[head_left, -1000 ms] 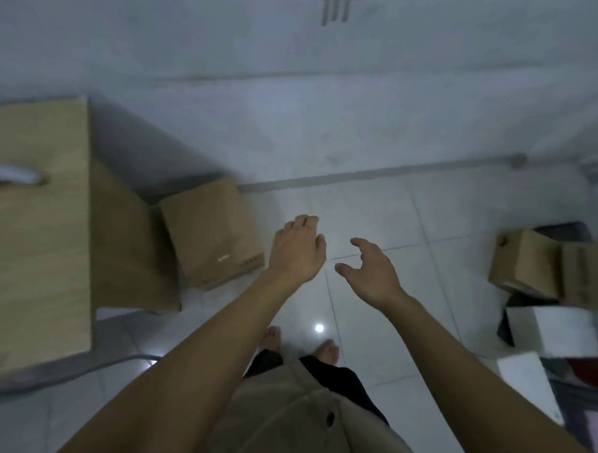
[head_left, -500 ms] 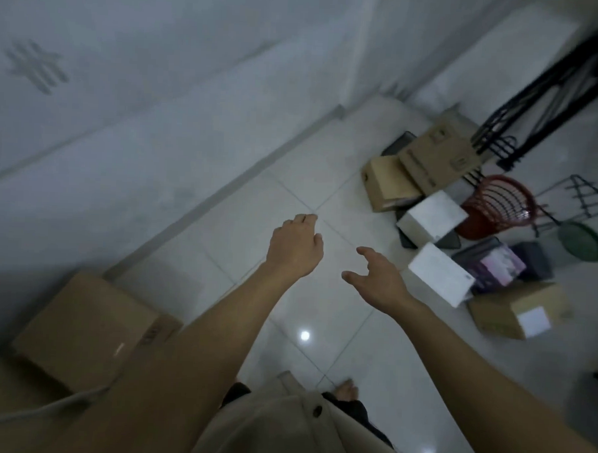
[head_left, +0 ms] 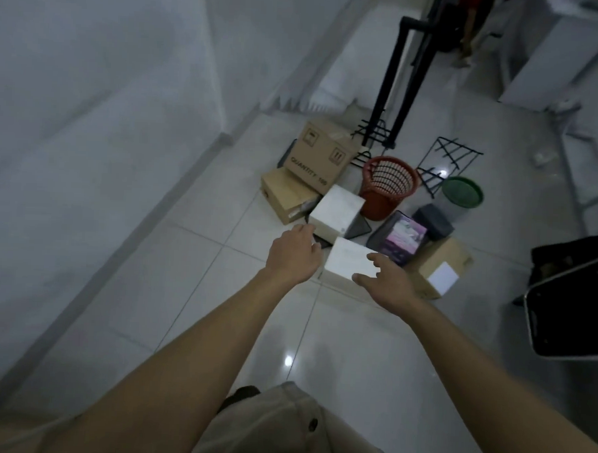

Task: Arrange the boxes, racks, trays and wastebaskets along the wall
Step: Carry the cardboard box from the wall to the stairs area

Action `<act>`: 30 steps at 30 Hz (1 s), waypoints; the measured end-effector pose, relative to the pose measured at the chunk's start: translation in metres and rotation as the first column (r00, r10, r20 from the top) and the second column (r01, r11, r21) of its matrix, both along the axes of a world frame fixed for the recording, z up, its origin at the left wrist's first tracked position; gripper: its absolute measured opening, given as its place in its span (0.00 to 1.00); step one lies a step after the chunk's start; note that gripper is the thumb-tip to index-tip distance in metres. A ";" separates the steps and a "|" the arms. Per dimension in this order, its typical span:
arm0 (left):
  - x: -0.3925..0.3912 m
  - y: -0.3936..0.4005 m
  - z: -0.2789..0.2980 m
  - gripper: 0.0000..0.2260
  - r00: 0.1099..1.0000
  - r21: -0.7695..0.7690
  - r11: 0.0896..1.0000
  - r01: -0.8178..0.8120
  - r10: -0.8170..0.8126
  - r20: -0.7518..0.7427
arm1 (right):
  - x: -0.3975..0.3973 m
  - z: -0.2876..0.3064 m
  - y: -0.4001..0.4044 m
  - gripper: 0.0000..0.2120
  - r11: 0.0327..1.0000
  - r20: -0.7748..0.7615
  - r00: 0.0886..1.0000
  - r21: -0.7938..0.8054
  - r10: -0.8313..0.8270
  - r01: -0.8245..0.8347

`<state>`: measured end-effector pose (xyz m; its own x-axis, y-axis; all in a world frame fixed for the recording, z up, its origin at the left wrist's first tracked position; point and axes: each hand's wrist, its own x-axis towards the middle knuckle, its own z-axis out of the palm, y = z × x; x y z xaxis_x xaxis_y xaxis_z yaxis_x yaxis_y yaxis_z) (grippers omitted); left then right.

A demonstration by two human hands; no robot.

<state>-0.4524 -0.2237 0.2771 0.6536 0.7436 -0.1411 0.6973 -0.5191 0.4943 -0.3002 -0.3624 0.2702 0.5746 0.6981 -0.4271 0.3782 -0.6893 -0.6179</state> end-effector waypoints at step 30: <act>0.379 0.124 -0.021 0.22 0.999 -0.147 0.989 0.021 -0.026 -0.030 | 0.344 -0.018 0.114 0.29 0.993 -0.100 0.988 0.019 -0.117 0.119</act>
<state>-0.0736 -0.0994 0.2558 0.6641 0.6978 -0.2684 0.7025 -0.4595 0.5435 0.0439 -0.2479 0.2517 0.6097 0.6390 -0.4689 0.2319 -0.7095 -0.6654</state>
